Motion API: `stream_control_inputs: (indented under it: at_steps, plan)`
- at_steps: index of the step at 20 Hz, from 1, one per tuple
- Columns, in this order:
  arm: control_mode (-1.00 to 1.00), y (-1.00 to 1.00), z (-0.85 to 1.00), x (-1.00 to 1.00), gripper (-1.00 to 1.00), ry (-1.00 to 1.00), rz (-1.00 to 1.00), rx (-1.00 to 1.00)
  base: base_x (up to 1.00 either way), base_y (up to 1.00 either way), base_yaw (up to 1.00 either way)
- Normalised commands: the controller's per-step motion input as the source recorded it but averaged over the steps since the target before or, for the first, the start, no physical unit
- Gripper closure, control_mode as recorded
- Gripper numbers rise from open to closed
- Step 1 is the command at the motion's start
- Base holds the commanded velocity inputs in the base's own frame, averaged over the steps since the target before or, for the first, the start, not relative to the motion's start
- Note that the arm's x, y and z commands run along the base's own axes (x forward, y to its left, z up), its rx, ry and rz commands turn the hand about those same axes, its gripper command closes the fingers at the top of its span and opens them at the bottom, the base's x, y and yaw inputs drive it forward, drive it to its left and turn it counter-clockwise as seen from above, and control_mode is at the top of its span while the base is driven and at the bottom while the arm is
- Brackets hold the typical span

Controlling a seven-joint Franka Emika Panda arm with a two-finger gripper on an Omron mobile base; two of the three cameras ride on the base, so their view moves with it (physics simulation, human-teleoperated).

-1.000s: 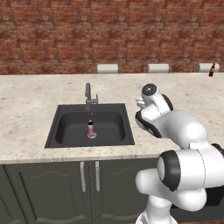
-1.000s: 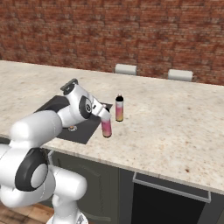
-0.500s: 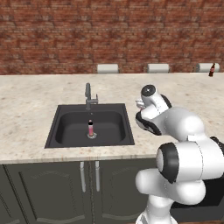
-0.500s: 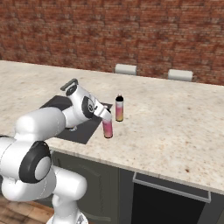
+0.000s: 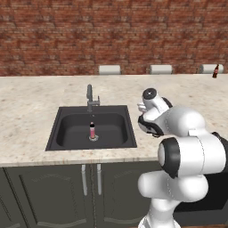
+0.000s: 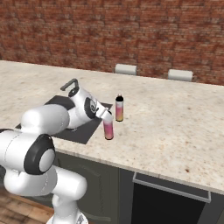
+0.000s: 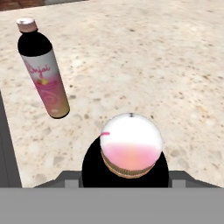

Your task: Place the large bottle from the dining counter next to the other large bottle outside the sink, and place the small bottle from the dining counter next to the other small bottle inside the sink.

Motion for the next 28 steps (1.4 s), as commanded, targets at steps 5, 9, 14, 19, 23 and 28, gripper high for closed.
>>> stream_control_inputs:
  at_steps: [5,9,14,19,23,28]
  plan:
    - [-1.0,-0.01,-0.26,0.04,1.0,0.0,0.0,0.0,0.0,0.0,0.0]
    - [-1.0,0.0,-0.23,0.07,1.0,0.0,0.0,0.0,0.0,0.0,0.0]
    - [-1.0,-0.01,-0.27,0.08,1.0,0.0,0.0,0.0,0.0,0.0,0.0]
    - [-1.0,-0.03,-0.26,0.09,1.0,0.0,0.0,0.0,0.0,0.0,0.0]
    - [-1.0,-0.08,-0.39,-0.01,1.0,0.01,0.0,0.0,0.0,0.0,0.0]
    - [-1.0,-0.3,-0.59,-0.7,1.0,-0.03,0.0,0.0,0.0,0.0,0.0]
